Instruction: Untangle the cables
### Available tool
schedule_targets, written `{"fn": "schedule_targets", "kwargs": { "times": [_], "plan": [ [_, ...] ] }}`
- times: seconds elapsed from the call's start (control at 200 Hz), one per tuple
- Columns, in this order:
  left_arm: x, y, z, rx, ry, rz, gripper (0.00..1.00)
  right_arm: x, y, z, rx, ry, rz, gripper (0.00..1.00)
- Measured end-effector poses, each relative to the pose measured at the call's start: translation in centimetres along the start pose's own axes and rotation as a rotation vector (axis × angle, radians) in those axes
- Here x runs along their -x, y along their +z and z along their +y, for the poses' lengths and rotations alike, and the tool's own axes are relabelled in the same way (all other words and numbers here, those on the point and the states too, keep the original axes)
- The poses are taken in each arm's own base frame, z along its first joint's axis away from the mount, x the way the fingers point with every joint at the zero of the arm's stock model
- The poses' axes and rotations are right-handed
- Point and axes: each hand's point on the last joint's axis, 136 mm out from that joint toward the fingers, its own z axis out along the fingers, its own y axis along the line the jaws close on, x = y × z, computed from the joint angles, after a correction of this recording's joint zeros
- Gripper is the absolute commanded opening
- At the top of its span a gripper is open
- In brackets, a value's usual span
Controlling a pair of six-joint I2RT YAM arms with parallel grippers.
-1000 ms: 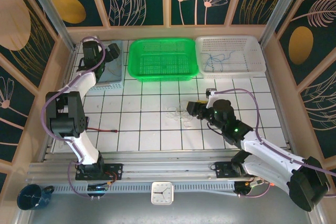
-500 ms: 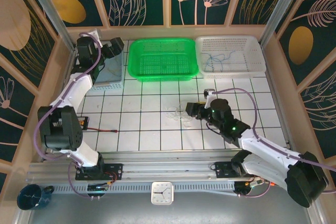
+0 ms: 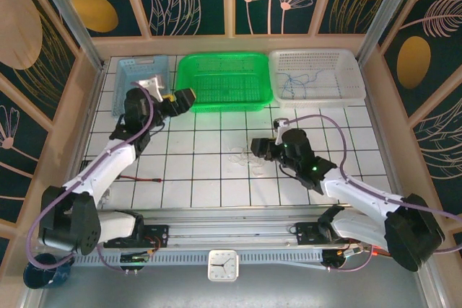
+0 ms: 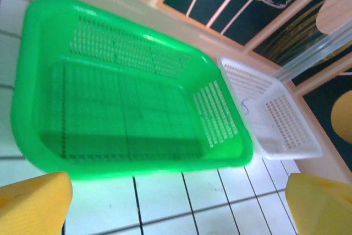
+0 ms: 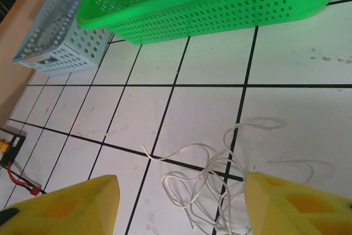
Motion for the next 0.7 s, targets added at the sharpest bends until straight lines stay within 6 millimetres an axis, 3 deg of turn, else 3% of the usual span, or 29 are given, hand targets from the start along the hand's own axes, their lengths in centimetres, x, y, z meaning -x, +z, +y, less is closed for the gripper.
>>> {"fn": "schedule_targets", "kwargs": {
  "times": [0.24, 0.34, 0.701],
  "plan": [
    [-6.2, -0.2, 1.0, -0.008, -0.085, 0.091, 0.99, -0.5, 2.7, 1.1, -0.019, -0.057, 0.092, 0.62],
    [-7.9, -0.3, 1.7, 0.001, -0.117, 0.112, 0.99, -1.3, 4.2, 1.4, -0.034, -0.089, 0.15, 0.61],
    [-7.7, -0.2, 2.4, 0.024, -0.14, 0.071, 0.99, -3.8, 10.2, 3.1, -0.046, -0.177, 0.3, 0.59]
  ]
}}
